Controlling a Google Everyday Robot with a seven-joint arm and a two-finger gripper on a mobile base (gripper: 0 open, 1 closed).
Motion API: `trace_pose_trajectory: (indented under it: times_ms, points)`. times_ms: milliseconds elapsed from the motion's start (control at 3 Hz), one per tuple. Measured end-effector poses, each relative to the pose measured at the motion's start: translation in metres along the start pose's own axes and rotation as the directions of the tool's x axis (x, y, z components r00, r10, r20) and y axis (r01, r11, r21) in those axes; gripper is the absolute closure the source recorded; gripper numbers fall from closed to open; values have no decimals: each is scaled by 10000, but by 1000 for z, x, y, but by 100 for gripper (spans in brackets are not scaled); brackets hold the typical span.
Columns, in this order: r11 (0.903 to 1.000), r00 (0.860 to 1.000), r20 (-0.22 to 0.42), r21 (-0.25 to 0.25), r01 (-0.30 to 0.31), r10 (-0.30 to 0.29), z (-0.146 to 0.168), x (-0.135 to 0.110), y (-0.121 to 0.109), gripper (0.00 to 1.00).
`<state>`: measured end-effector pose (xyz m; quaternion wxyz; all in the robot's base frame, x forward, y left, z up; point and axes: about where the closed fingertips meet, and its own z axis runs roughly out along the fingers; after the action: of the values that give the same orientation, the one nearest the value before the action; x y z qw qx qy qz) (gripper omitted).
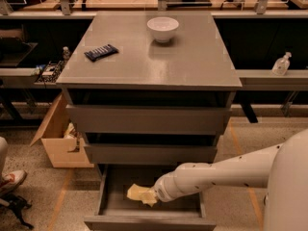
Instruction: Place sponge into bottom drawer
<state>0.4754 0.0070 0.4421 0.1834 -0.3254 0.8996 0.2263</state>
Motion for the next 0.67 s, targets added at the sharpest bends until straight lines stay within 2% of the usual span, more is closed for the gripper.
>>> trace_pose_trajectory:
  times_ms: [333, 667]
  points:
    - [10000, 10000, 5, -10, -30, 30, 3, 1, 0, 100]
    - [10000, 9994, 346, -43, -16, 17, 22, 4, -16, 100]
